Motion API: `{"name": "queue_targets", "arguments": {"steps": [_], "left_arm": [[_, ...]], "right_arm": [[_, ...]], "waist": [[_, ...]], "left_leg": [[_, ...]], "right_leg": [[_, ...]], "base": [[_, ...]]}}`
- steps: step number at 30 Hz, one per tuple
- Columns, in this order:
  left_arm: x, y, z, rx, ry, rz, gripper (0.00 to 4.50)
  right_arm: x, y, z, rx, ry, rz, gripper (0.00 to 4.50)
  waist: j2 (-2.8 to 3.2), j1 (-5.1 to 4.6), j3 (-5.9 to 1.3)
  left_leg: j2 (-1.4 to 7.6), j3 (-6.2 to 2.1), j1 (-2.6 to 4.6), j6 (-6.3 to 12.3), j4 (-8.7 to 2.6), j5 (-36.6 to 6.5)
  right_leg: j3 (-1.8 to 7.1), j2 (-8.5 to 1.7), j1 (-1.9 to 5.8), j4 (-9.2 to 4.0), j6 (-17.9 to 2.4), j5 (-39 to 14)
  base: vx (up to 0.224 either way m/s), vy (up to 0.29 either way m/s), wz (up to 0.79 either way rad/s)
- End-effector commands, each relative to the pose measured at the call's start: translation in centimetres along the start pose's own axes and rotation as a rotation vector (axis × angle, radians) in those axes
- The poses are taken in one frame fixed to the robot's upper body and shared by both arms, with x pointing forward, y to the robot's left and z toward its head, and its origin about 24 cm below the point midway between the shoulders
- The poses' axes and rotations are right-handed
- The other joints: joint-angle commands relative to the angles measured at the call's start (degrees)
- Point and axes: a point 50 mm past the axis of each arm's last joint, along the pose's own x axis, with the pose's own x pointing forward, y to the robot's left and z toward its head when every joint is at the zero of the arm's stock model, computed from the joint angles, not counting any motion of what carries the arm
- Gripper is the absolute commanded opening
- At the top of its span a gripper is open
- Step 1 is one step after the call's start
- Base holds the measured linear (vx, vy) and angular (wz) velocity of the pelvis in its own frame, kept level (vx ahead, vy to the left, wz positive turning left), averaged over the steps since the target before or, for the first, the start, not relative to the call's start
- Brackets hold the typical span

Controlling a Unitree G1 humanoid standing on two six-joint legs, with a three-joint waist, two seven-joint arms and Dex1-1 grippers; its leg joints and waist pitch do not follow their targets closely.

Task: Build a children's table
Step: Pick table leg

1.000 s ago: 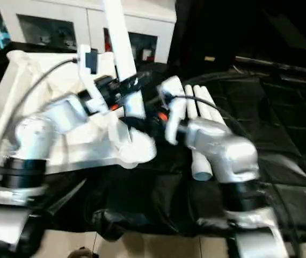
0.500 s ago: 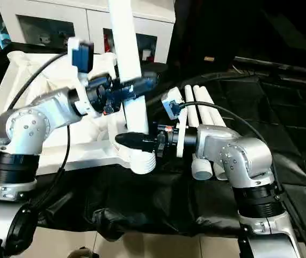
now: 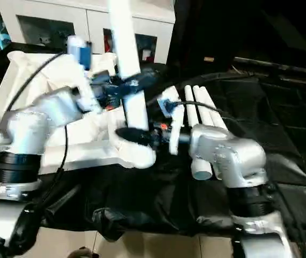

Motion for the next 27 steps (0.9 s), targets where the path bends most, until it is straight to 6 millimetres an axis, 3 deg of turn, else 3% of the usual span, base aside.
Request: {"name": "queue_targets", "arguments": {"steps": [1,7,9,11,14,21,23,27], "left_arm": [[0.8,0.3,-0.4,0.03,0.044,0.121,2.95],[1.3,0.8,-1.2,0.05,0.073,0.272,2.99],[1.4,0.9,-1.3,0.036,0.055,0.324,2.72],[1.6,1.0,-1.1,0.023,0.023,0.367,2.72],[1.6,1.1,-1.0,0.025,0.008,0.39,2.32],[1.6,0.8,-0.6,0.032,-0.026,0.355,2.0],[1.5,0.5,-0.7,0.056,-0.015,0.289,1.97],[1.3,0.0,-0.6,0.071,-0.002,0.186,1.95]], "right_arm": [[0.0,-0.6,1.2,-0.044,-0.042,-0.075,1.95],[0.9,-0.8,1.7,-0.068,-0.057,-0.127,1.95],[1.2,-0.9,1.8,-0.075,-0.059,-0.146,1.95],[1.4,-1.0,1.8,-0.078,-0.063,-0.162,1.95],[1.5,-1.0,1.9,-0.082,-0.064,-0.17,1.95],[1.9,-0.9,2.0,-0.147,-0.098,-0.168,1.95],[1.6,-1.0,2.0,-0.132,-0.122,-0.146,2.5],[0.9,-1.0,1.9,-0.122,-0.106,-0.102,2.88]], "waist": [[0.1,0.06,-4.02],[-0.11,0.09,-4.08],[-0.25,0.06,-4.01],[-0.27,0.08,-4.0],[-0.35,0.11,-4.03],[-0.25,0.04,-3.99],[-0.2,0.06,-3.95],[-0.12,0.04,-3.94]], "left_leg": [[2.8,-0.78,0.86,-2.11,-3.84,-3.4],[2.64,-0.71,0.8,-1.39,-3.7,-1.8],[2.64,-0.66,0.81,-1.25,-3.64,-2.3],[2.65,-0.7,0.79,-1.37,-3.66,-2.3],[2.58,-0.71,0.8,-1.05,-3.6,-2.0],[2.6,-0.73,0.84,-1.24,-3.65,-2.6],[2.58,-0.72,0.86,-1.02,-3.71,-3.1],[2.57,-0.75,0.97,-0.74,-3.72,-3.2]], "right_leg": [[2.7,-4.88,3.03,-3.63,-10.8,0.0],[2.72,-4.77,3.03,-3.52,-10.2,2.1],[2.77,-4.84,3.02,-3.67,-10.4,1.6],[2.73,-4.83,3.06,-3.7,-10.2,0.9],[2.76,-4.77,3.08,-3.69,-10.0,1.8],[2.72,-4.75,3.01,-3.75,-9.9,1.4],[2.72,-4.77,2.96,-3.85,-9.7,0.5],[2.68,-4.64,2.92,-3.78,-9.7,0.9]], "base": [[0.0,0.0,0.0],[0.0,0.0,0.0],[0.0,0.0,0.0],[0.0,0.0,0.0],[0.0,0.0,0.0],[0.0,0.0,0.0],[0.0,0.0,0.0],[0.0,0.0,0.0]]}}
